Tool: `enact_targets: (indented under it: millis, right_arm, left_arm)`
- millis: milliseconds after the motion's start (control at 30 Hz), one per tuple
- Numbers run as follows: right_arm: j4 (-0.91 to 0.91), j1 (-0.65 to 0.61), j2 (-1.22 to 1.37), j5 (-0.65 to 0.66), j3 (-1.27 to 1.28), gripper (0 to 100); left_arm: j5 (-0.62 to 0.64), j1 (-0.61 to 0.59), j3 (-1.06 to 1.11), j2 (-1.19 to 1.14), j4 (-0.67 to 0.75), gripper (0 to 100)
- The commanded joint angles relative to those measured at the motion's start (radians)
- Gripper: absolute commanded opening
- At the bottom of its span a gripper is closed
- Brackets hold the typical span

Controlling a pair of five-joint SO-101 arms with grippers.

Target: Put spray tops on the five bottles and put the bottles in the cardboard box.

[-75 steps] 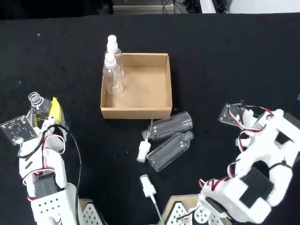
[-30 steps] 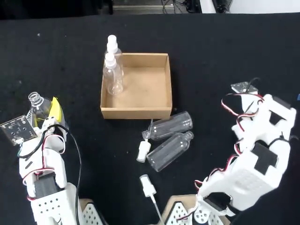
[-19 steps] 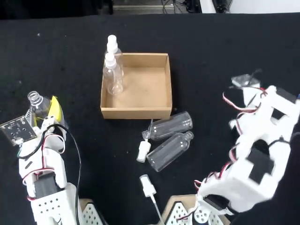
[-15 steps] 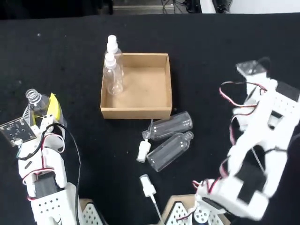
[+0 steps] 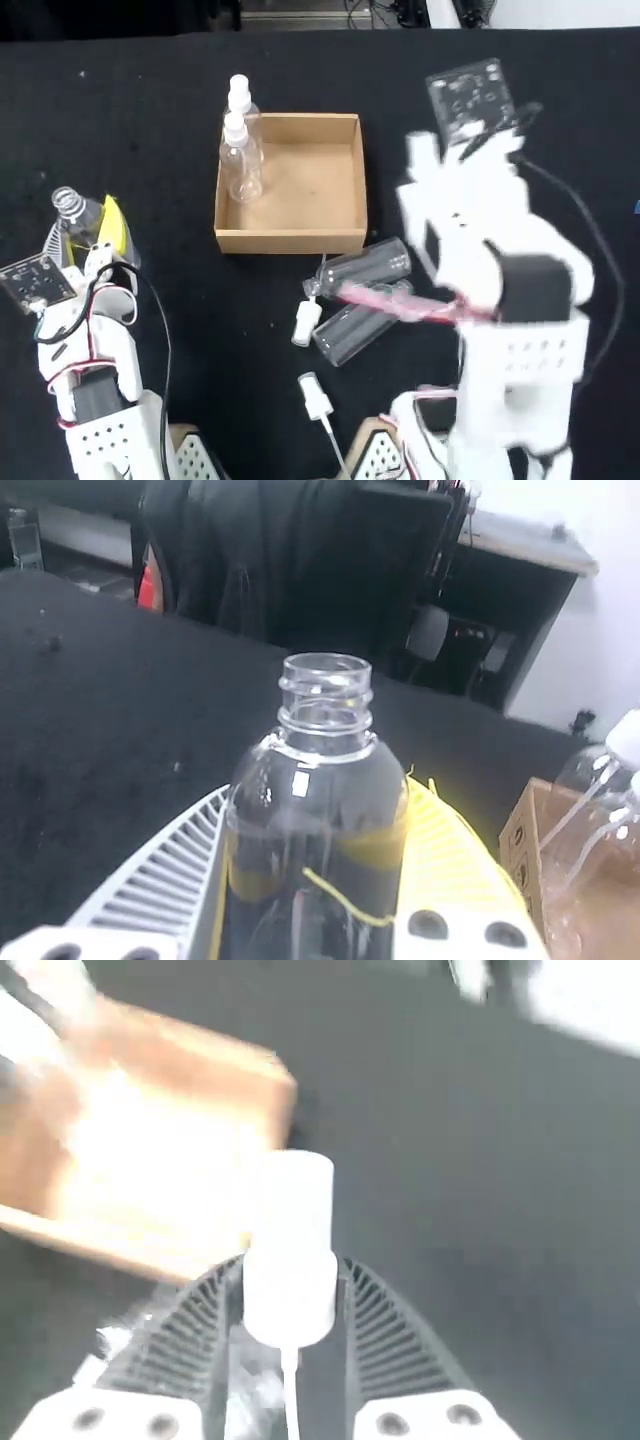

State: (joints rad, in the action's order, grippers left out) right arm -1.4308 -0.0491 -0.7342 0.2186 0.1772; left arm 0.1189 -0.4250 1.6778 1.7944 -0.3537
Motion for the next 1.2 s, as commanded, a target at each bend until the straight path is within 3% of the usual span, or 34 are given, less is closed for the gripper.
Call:
enact_targets:
  millis: [0,467,733,967,1167]
  right_arm:
    - [0.13,-0.256,-0.099,-0.123,-0.087,1.1]
    - [0.563,-0.562,-0.128,-0.199,-0.077,1.1]
    - [0.795,-0.578,-0.134,-0.229,0.022,1.1]
    - [0.822,-0.582,-0.128,-0.229,0.079,1.1]
    - [0.838,-0.583,-0.13,-0.23,0.085,1.1]
  left_arm:
    - [0.002,0.015,0.021,0.031,0.1,12]
    - [-0.006,0.231,0.018,0.032,0.103,13]
    - [-0.008,0.378,0.021,0.032,0.095,13]
    - [-0.005,0.437,0.019,0.032,0.094,13]
    - [-0.006,0.598,0.016,0.032,0.041,13]
